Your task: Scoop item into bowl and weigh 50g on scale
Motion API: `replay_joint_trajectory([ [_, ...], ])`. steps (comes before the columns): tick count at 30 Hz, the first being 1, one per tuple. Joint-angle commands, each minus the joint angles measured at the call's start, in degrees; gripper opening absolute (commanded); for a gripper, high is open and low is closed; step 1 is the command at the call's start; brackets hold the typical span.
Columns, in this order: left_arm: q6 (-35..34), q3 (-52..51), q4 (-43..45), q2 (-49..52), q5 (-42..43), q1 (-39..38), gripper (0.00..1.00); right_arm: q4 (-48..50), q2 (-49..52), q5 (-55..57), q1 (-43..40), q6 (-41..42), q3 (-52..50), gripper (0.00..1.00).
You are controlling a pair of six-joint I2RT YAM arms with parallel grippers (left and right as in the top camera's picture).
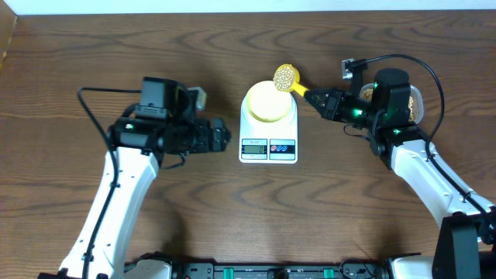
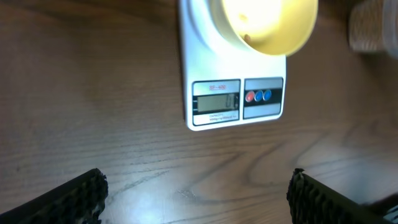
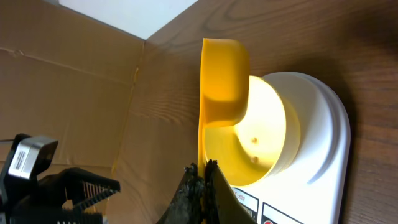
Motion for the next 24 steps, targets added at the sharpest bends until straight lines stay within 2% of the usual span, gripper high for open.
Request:
replay_joint_trajectory([
  [1, 4.0, -1.9, 0.4, -0.1, -7.0, -3.4, 0.95, 0.2, 0.3, 0.0, 0.5, -1.3, 0.3, 0.01],
  [5, 4.0, -2.1, 0.6, 0.0, -19.5, -5.6, 0.95, 0.2, 0.3, 0.0, 0.5, -1.3, 0.3, 0.01],
  [8, 4.0, -2.1, 1.0, 0.0, -21.7, -5.7, 0.95, 0.2, 0.3, 0.0, 0.5, -1.3, 0.3, 0.01],
  [11, 5.7, -2.1, 1.9, 0.0, -19.4, -6.0, 0.95, 0.2, 0.3, -0.1, 0.5, -1.3, 0.3, 0.01],
  [13, 13.5, -2.1, 2.1, 0.0, -12.3, -6.7, 0.95, 0.3, 0.3, -0.2, 0.5, -1.3, 0.3, 0.01],
  [15, 17.2, -2.1, 1.9, 0.1, -8.2, -7.8, 0.95, 0.3, 0.3, -0.2, 0.5, -1.2, 0.3, 0.01],
  [24, 19.0, -2.1, 1.1, 0.2, -5.7, -12.1, 0.95, 0.3, 0.3, -0.2, 0.5, -1.2, 0.3, 0.01],
])
